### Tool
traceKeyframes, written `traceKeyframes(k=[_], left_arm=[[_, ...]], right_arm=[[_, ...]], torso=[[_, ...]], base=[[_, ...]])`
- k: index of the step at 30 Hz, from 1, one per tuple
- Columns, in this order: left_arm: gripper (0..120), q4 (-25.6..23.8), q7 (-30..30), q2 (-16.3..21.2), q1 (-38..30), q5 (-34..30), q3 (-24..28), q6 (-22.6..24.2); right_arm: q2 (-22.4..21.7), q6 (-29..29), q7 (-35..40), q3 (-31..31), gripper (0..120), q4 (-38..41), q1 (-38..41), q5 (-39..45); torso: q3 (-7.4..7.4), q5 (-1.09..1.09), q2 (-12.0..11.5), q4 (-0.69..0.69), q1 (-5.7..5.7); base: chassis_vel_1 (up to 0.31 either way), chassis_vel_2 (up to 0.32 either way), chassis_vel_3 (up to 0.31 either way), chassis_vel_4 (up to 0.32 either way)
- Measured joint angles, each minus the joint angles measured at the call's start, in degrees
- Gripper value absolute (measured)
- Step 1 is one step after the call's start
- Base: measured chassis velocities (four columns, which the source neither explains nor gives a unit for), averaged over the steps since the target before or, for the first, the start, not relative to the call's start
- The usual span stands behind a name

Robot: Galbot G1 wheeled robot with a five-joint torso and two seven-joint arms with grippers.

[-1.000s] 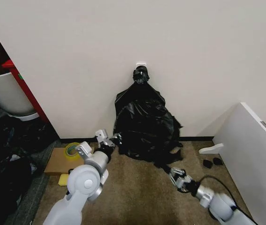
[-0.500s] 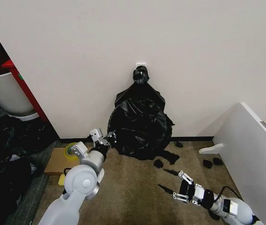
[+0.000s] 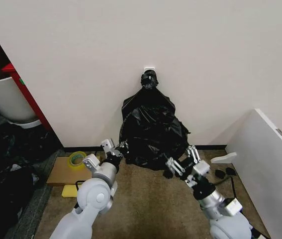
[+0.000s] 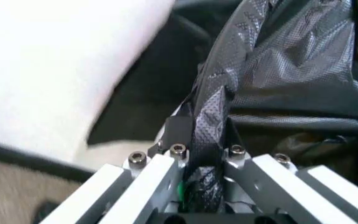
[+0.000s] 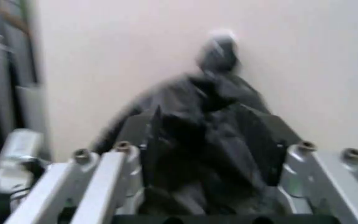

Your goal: Place the garbage bag over the trash bin.

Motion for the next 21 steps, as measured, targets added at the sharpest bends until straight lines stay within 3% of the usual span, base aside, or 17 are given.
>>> traceKeyframes(k=[2, 4, 9, 11, 15, 21], left_arm=[[0, 1.17, 1.8, -0.55, 0.22, 3.17, 0.34, -3.07], [0, 2.13, 3.23, -1.13, 0.31, 5.75, 0.72, -4.94], [0, 3.21, 4.58, -1.58, 0.45, 8.58, 1.15, -6.48], [0, 4.31, 5.16, -1.85, 0.88, 10.61, 1.42, -7.96], [0, 6.12, 5.74, -2.3, 1.97, 14.09, 1.72, -10.8], [0, 6.28, 6.06, -3.18, 3.82, 15.29, 2.01, -11.75]], right_arm=[[-0.61, -12.07, 8.74, -4.61, 35, 6.05, 3.61, 7.25], [-0.58, -20.07, 13.48, -7.85, 23, 8.62, 7.68, 12.68], [0.37, -23.79, 15.02, -10.6, 10, 7.21, 13.03, 13.66], [2.62, -27.15, 17.72, -13.12, 0, 4.23, 17.09, 12.5], [5.98, -33.68, 22.95, -16.6, 0, 1.5, 20.78, 12.02], [9.33, -36.92, 26.92, -20.37, 0, -7.19, 24.97, 10.88]], torso=[[-0.01, -0.03, 0.0, 0.01, 0.0], [-0.01, -0.01, 0.0, 0.01, 0.0], [0.0, 0.0, 0.0, 0.0, 0.0], [0.0, 0.0, 0.0, 0.0, 0.0], [0.0, 0.0, 0.0, 0.01, 0.0], [0.0, 0.0, -0.01, 0.0, 0.0]], base=[[0.0, 0.0, 0.0, 0.0], [0.0, 0.0, 0.0, 0.0], [0.0, 0.0, 0.0, 0.0], [0.0, 0.0, 0.0, 0.0], [0.0, 0.0, 0.0, 0.0], [0.0, 0.0, 0.0, 0.0]])
